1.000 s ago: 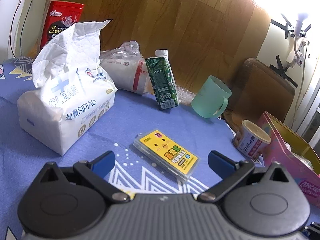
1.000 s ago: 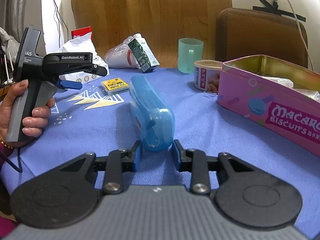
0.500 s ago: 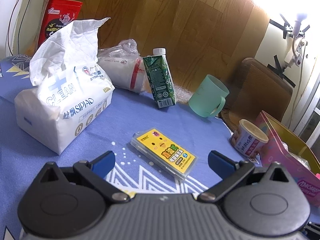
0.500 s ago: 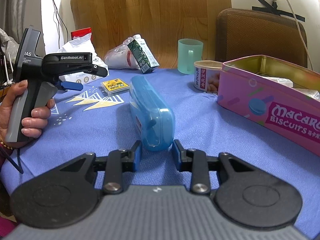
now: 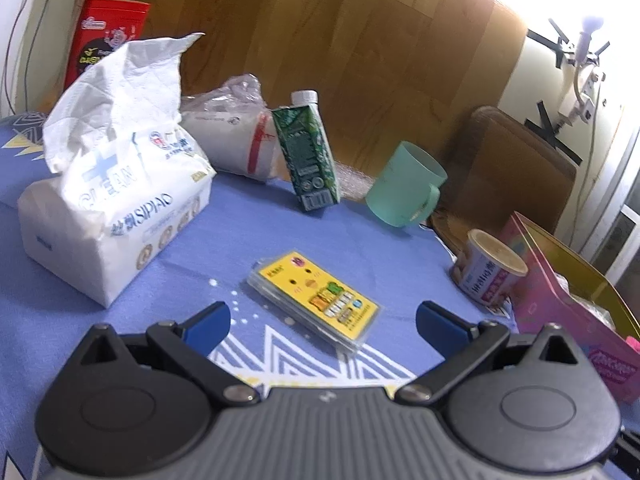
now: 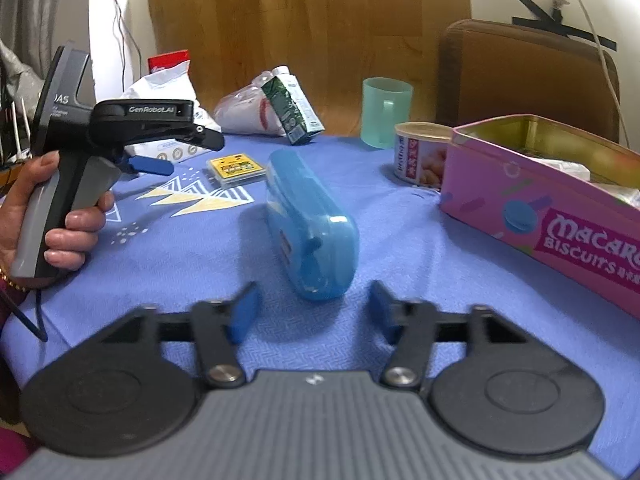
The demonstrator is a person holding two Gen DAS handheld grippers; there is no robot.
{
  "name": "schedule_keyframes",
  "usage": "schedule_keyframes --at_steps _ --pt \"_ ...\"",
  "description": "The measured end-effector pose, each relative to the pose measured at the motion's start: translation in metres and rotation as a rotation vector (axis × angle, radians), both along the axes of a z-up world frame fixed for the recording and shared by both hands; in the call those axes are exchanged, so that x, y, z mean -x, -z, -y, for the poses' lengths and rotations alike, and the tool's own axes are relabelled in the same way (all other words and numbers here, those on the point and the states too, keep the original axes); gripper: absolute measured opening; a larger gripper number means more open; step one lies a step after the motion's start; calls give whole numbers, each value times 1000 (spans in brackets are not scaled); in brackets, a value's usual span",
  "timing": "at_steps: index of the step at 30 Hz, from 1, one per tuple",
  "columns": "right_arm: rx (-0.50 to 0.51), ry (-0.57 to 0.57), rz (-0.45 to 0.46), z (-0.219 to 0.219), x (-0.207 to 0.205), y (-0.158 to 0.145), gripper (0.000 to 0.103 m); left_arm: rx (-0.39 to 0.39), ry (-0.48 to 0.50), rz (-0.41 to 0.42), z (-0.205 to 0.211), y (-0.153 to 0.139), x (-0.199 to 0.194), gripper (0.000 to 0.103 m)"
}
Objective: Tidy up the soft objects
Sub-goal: 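Grasp the blue pencil case with the right gripper while the left gripper grasps it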
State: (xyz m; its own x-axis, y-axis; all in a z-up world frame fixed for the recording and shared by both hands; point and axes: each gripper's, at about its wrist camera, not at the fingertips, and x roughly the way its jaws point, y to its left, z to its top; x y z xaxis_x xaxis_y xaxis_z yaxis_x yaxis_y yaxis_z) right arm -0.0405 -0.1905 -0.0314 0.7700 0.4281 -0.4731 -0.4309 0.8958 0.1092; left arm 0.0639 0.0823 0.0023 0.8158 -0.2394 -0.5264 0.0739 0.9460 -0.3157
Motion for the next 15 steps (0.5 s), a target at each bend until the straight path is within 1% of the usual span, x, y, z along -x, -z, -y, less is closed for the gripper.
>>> schedule_keyframes --at_steps 4,7,9,12,15 --pt "9 -26 8 -2 -3 -2 76 30 53 -20 8 -4 11 102" --pt "36 -41 30 -5 -9 -4 78 67 116 -37 15 -9 23 102" --pt "41 -50 22 -7 -16 -3 78 107 164 -66 20 -12 26 102" --pt "13 -56 -5 -6 -26 -3 78 176 238 -122 31 -12 23 103" --pt "-16 -58 -6 -6 -31 -5 77 209 277 -174 46 -7 16 102"
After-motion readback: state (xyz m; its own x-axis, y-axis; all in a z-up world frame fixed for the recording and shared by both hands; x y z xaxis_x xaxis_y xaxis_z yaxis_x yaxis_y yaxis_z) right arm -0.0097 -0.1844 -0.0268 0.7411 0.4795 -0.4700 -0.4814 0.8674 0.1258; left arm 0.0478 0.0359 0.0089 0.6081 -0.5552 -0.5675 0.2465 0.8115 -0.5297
